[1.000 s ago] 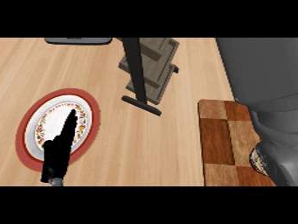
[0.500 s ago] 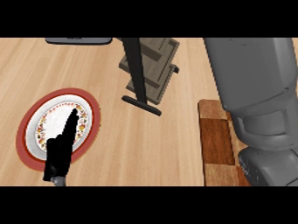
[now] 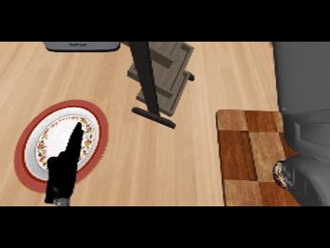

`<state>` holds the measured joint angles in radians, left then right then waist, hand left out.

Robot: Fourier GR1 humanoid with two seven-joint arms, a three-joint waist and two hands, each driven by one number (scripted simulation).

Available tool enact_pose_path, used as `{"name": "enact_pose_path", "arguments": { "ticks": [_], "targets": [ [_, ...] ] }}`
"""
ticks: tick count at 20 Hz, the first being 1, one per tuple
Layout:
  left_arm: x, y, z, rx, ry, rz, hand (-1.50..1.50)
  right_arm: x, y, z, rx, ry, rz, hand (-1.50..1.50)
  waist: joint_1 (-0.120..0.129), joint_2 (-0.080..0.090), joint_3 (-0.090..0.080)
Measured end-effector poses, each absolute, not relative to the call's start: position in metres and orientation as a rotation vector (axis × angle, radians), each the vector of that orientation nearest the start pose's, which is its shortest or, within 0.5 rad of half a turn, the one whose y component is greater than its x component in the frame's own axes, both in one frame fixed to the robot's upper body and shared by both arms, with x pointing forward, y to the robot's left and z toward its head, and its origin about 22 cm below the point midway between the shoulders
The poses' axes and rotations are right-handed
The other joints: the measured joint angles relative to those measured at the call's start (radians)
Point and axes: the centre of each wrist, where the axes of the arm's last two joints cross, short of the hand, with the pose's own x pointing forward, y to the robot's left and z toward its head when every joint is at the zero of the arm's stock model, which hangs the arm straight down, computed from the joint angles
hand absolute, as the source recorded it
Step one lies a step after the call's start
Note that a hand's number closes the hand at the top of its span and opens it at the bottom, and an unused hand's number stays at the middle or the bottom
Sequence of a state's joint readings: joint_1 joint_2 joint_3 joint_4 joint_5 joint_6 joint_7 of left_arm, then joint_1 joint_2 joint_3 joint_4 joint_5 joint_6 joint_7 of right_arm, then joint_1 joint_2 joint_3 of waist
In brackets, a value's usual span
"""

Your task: Pick the can from the cutting board and place it in the tiered basket

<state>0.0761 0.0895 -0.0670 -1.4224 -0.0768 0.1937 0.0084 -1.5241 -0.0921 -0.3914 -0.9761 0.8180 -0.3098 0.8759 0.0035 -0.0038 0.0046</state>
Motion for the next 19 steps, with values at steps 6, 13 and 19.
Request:
{"name": "enact_pose_path", "arguments": {
  "ticks": [6, 13, 19],
  "targets": [
    [0.214, 0.249, -0.048, 0.279, -1.32, 0.002, 0.0, 0.384, -0.17, 0.418, -0.761, -1.592, -0.345, -1.5, -0.03, -0.011, -0.001],
    [0.205, 0.259, -0.05, 0.286, -1.32, 0.019, 0.0, 0.325, -0.27, 0.432, -0.782, -1.605, -0.447, -1.5, -0.054, -0.018, 0.0],
    [0.203, 0.261, -0.051, 0.3, -1.316, 0.03, 0.0, 0.263, -0.35, 0.425, -0.764, -1.639, -0.438, -1.5, -0.067, -0.02, 0.001]
  ]
}}
